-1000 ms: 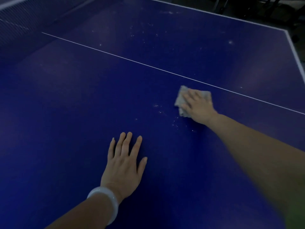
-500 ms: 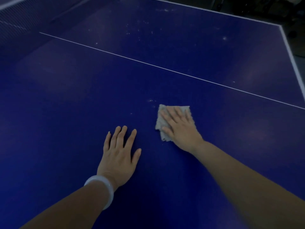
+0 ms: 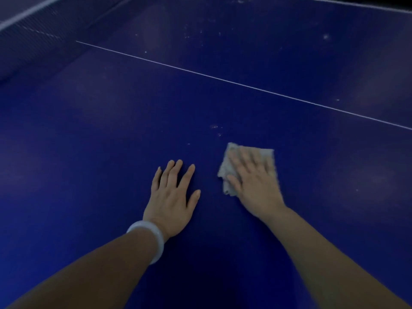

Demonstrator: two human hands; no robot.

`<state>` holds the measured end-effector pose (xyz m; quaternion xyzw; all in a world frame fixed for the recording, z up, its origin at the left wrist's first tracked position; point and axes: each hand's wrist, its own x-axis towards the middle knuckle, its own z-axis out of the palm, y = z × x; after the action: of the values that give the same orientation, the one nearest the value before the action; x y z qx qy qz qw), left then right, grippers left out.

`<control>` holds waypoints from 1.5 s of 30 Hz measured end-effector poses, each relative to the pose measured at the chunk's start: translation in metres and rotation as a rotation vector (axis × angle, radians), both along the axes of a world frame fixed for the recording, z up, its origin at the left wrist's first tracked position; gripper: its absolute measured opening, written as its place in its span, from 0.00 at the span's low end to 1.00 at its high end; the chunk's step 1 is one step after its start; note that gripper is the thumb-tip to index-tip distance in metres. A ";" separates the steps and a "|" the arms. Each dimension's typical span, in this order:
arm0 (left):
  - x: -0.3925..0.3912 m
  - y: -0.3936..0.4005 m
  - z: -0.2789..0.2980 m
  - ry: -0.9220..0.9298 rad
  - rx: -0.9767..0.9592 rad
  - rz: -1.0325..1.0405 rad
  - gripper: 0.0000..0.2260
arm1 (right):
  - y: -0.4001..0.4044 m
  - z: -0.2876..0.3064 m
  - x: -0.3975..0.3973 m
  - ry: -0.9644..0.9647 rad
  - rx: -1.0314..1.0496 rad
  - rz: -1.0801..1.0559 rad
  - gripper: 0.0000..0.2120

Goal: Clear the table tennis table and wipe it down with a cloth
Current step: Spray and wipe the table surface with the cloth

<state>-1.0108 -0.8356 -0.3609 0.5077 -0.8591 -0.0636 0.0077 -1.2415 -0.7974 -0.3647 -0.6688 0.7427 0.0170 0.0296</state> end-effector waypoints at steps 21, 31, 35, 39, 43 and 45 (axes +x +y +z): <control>0.006 -0.002 0.007 0.050 0.087 -0.054 0.30 | 0.038 0.007 0.117 -0.052 -0.007 -0.504 0.31; 0.119 -0.085 0.017 0.240 0.073 -0.004 0.27 | 0.037 0.010 0.119 -0.060 -0.003 -0.556 0.32; 0.136 -0.127 0.009 0.116 0.081 0.133 0.30 | 0.037 0.010 0.120 -0.064 -0.012 -0.575 0.32; 0.135 -0.131 -0.001 0.051 -0.008 0.144 0.31 | 0.037 0.010 0.121 -0.057 -0.010 -0.580 0.30; 0.135 -0.132 -0.005 0.049 -0.029 0.152 0.31 | 0.018 0.010 0.146 -0.059 0.043 -0.884 0.30; 0.135 -0.133 -0.005 0.039 -0.026 0.149 0.31 | -0.005 0.010 0.177 -0.039 0.044 -0.912 0.31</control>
<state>-0.8756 -0.9686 -0.3657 0.5688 -0.8194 -0.0618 0.0358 -1.0644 -0.8024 -0.3543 -0.2731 0.9599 0.0056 0.0624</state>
